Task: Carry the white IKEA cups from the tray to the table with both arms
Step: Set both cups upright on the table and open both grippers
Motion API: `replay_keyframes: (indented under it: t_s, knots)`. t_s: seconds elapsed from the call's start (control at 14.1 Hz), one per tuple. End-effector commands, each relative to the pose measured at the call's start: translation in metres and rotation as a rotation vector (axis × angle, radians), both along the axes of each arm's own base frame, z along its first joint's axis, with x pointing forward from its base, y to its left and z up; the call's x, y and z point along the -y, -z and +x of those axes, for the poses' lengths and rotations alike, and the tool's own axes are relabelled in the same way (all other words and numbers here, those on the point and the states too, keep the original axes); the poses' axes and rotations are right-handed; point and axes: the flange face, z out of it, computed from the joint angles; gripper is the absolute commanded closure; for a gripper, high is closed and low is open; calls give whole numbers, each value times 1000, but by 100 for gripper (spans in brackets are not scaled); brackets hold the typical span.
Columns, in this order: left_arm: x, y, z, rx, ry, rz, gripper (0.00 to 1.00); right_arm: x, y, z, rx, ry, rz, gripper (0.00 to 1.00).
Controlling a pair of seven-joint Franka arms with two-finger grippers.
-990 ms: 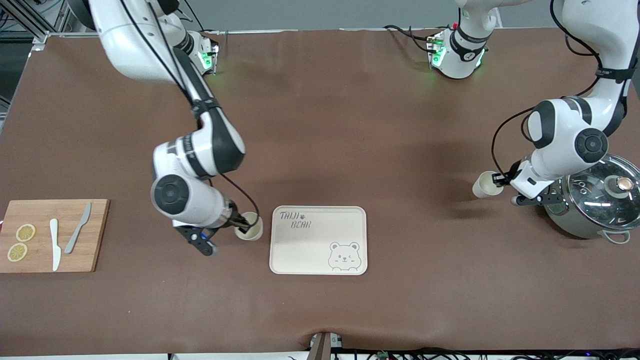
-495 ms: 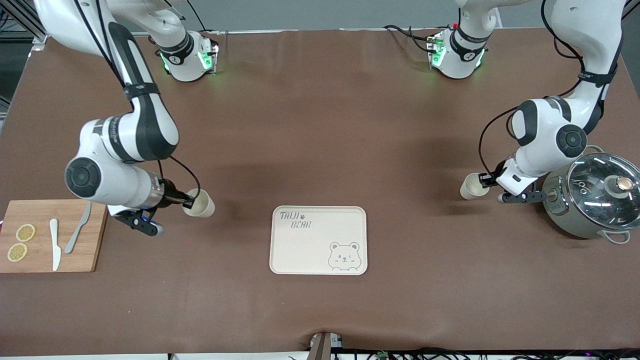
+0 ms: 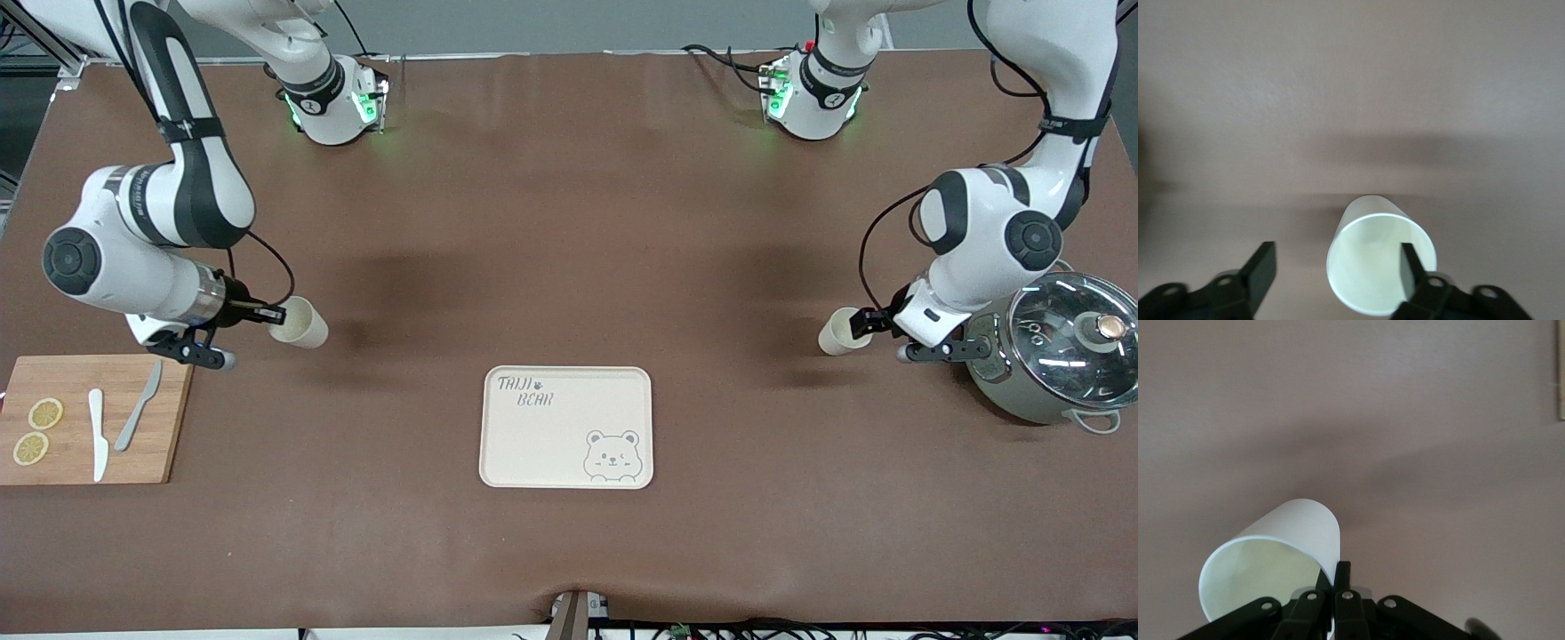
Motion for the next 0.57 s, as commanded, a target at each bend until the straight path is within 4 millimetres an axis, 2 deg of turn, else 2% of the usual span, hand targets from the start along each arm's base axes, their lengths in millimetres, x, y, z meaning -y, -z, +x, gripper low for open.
replay_keyframes:
  t_s: [0.0, 0.21, 0.35, 0.49]
  knots:
    - [3, -68, 6, 0, 16, -15, 0, 32, 23, -28, 34, -65, -8, 100]
    - [5, -128, 23, -62, 31, -19, 0, 70, 51, -42, 88, -101, -10, 100]
    - [3, -159, 30, -59, 33, -18, 0, 77, 62, -47, 89, -100, -12, 100]
    - [1, -179, 33, -60, 31, -19, 0, 84, 68, -50, 74, -92, -9, 100]
